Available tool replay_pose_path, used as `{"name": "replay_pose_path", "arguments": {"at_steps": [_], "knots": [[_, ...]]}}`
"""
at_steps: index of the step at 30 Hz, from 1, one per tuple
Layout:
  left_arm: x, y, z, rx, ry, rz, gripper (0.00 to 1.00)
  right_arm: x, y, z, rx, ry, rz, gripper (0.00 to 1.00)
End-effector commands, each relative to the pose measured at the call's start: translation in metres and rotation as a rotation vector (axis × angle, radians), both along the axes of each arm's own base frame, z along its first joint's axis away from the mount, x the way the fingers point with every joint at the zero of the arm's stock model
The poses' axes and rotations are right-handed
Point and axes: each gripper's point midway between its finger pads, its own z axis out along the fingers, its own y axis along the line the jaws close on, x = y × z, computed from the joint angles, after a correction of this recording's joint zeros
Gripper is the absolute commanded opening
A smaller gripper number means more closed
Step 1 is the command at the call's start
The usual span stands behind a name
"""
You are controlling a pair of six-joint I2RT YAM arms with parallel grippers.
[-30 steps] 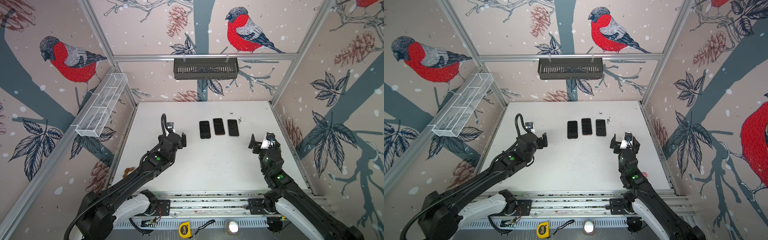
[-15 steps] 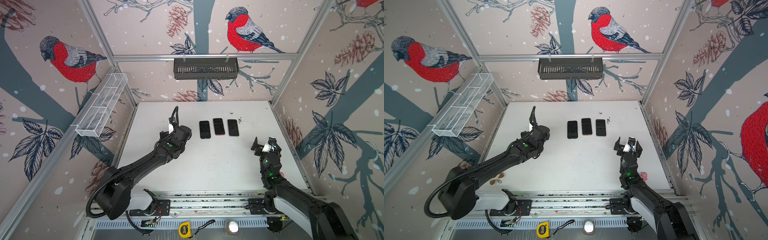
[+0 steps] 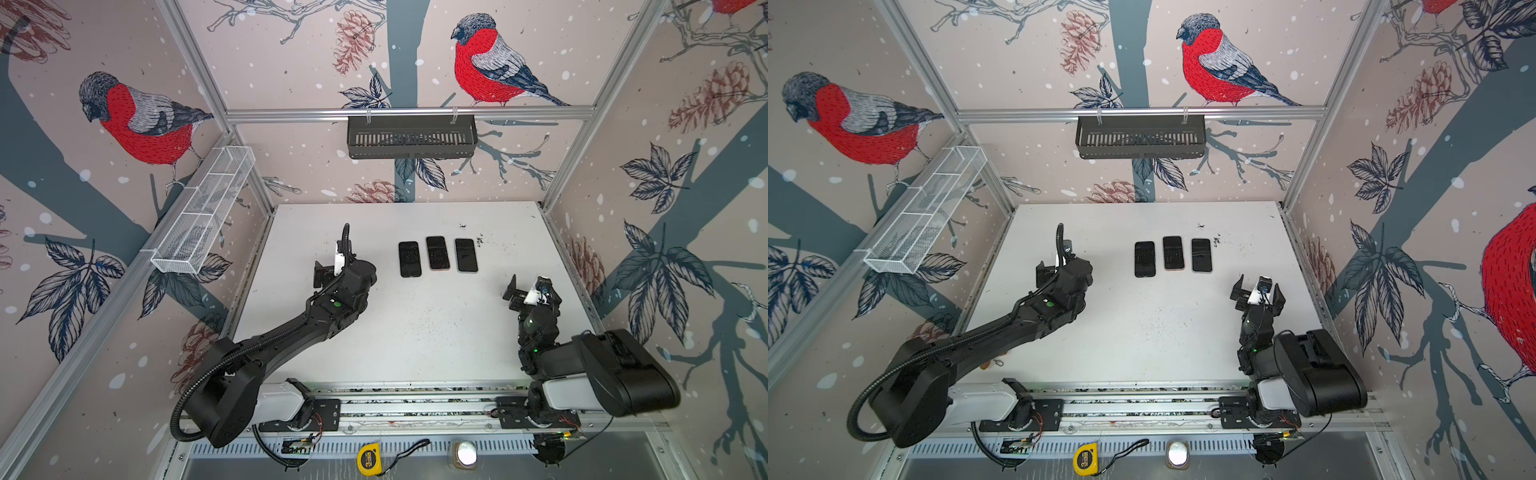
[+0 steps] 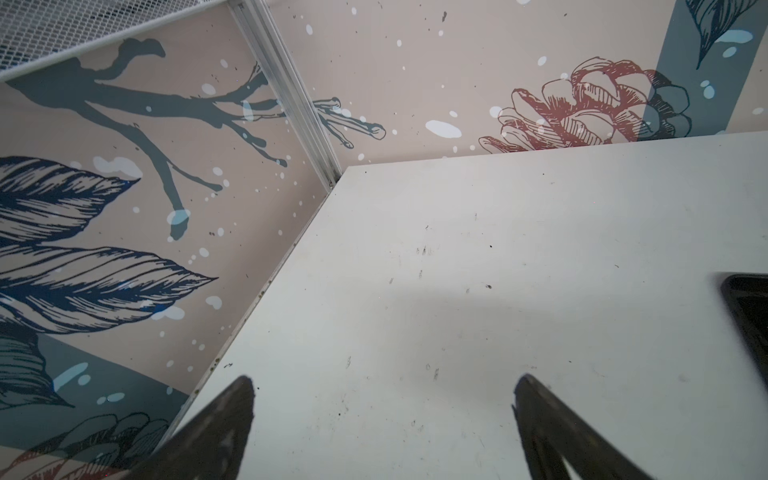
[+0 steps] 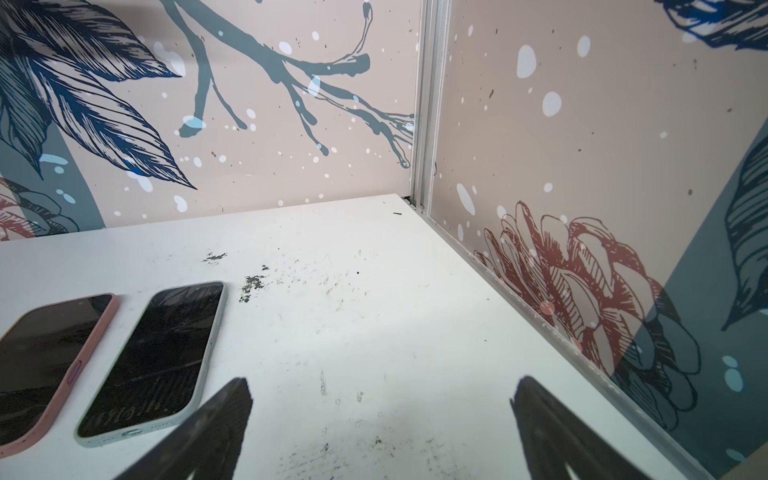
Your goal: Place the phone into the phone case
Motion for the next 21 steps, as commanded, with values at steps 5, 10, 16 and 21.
{"name": "replay_pose_path", "arguments": {"at_steps": [5,10,16,21], "knots": [[0.021,0.004,0.021,0.111,-0.078,-0.04,0.97,0.007,0.005,0.03,-0.043,-0.137,-0.01,0.99],[0.032,0.03,-0.001,0.068,-0.07,-0.024,0.97,0.011,0.004,0.028,-0.04,-0.123,-0.01,1.0],[0.026,0.056,-0.014,-0.068,-0.192,-0.073,0.97,0.012,0.004,0.027,-0.04,-0.121,-0.008,0.99],[0.024,0.069,-0.023,-0.129,-0.217,-0.135,0.97,0.013,0.004,0.027,-0.041,-0.117,-0.008,0.99]]}}
